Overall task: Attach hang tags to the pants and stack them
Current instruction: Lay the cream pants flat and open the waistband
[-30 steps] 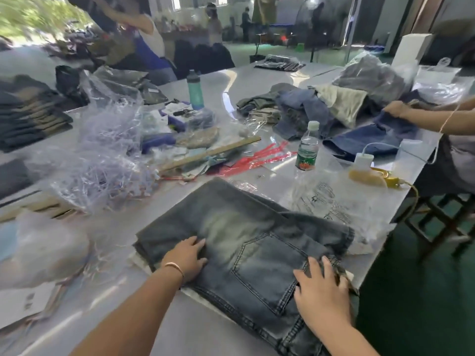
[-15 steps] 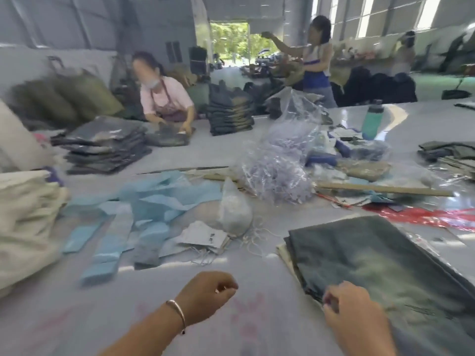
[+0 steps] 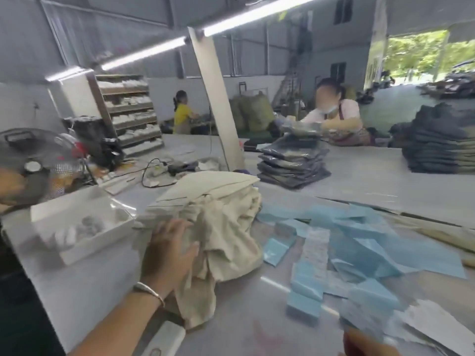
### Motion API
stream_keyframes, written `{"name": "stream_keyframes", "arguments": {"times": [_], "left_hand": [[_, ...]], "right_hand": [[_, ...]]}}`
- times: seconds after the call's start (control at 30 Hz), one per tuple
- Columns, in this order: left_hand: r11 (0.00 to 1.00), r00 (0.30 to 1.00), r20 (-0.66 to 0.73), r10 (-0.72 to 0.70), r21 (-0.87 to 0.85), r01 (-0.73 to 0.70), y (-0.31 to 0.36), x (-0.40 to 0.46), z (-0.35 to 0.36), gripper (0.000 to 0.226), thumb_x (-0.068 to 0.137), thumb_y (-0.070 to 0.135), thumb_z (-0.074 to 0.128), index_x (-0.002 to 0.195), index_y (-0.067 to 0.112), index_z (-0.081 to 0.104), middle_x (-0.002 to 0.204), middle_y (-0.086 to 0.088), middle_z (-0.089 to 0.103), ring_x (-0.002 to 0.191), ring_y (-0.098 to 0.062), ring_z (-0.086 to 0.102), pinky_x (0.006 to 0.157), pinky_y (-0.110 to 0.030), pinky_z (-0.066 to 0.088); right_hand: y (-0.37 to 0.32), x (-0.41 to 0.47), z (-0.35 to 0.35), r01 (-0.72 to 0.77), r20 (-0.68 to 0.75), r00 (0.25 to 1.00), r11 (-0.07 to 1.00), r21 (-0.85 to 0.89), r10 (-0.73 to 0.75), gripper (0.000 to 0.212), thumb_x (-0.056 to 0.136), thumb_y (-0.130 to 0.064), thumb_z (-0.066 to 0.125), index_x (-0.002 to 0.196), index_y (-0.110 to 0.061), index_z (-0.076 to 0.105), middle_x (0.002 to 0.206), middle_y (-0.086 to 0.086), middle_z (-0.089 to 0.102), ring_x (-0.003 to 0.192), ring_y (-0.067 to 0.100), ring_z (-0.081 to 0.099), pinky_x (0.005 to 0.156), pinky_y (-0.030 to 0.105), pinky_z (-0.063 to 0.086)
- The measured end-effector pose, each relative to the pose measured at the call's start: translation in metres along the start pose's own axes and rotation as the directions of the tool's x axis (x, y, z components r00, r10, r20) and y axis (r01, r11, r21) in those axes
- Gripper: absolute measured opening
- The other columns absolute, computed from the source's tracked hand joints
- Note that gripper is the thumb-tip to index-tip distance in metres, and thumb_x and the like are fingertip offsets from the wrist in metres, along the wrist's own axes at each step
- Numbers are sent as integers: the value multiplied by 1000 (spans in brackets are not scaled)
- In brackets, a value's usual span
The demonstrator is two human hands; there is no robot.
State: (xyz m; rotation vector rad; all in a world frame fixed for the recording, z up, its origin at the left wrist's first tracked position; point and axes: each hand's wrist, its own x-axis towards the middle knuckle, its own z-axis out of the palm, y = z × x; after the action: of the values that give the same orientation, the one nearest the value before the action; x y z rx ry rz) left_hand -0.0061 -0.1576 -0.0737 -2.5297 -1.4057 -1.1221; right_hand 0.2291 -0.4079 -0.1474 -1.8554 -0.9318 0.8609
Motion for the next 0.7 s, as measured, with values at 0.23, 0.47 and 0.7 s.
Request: {"name": "stream_keyframes", "arguments": {"times": [0.23,0.47,0.7], "left_hand": [[999,894,449,12,33,-30,-87,146,76,76,82,64,61,145,27,41,152,0,39,141,-19,33,114,-37,29],[997,979,198,54,36,-62,-99,192,71,27,95,40,51,95,16,62,94,-9,69,88,-35,61,60,-33,36],[849,889,-52,454,-278,-450,-57,164,-13,34,86,51,54,70,21,52,56,8,45,55,-11,44,48,-20,31]], "right_hand": [[-104,104,91,129,-142,975,959,-252,-168,41,65,-10,68,51,-23,31,46,-5,38,47,9,35,49,23,28],[-187,197,140,316,-199,914,928,-197,-353,24,76,-11,66,59,-11,48,52,2,55,49,7,43,51,24,33],[-254,266,133,-203,319,941,573,794,-110,83,84,-72,46,123,-1,59,109,21,69,94,33,69,76,39,57]]}}
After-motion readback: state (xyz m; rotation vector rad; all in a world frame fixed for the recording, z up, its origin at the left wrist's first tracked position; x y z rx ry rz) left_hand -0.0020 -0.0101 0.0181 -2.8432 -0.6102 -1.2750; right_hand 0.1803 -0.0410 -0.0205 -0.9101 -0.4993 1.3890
